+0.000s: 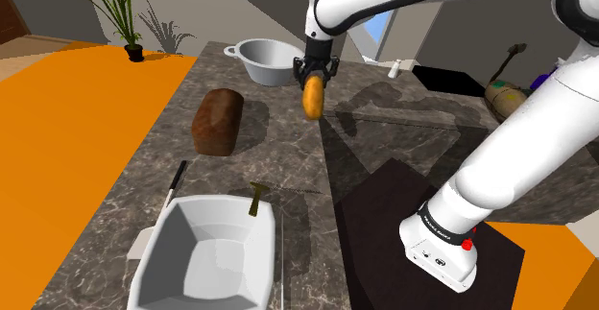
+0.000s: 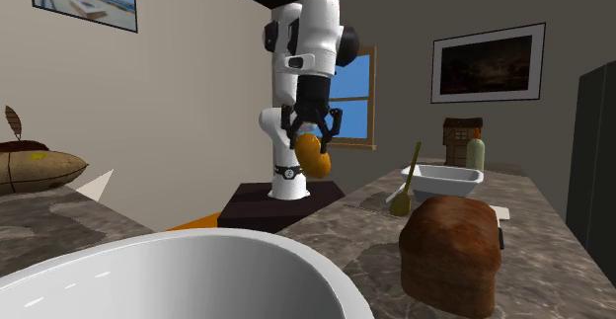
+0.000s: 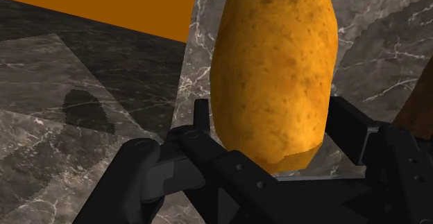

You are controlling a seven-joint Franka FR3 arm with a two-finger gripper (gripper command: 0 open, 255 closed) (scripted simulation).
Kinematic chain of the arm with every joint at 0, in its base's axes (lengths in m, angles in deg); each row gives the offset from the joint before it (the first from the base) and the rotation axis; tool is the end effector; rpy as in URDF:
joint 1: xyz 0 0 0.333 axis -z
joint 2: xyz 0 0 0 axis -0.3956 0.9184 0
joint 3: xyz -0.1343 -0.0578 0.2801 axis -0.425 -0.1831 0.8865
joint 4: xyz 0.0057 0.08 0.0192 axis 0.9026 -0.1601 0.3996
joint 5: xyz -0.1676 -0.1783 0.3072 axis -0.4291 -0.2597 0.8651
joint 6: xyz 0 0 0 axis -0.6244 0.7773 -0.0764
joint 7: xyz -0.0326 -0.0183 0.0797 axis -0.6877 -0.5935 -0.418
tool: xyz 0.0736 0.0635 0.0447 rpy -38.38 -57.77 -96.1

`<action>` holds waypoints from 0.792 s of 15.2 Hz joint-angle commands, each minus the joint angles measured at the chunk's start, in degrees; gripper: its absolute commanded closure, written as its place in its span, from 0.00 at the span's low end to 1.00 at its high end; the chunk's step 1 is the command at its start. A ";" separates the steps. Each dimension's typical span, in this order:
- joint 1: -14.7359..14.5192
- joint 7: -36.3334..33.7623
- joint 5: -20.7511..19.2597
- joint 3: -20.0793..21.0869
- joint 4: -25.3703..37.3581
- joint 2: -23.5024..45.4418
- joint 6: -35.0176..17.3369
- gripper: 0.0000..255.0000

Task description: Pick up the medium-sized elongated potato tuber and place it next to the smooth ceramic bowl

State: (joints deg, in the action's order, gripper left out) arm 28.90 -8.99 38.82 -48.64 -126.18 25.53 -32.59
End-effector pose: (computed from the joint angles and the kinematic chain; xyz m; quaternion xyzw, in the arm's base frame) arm 0.5282 0.0464 0.4237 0.9709 -0.2348 -0.0017 0.0471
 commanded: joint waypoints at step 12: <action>-8.88 -17.77 -0.98 8.69 8.22 6.41 3.58 1.00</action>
State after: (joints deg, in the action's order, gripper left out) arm 20.61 -25.49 37.99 -40.45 -118.46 31.43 -29.14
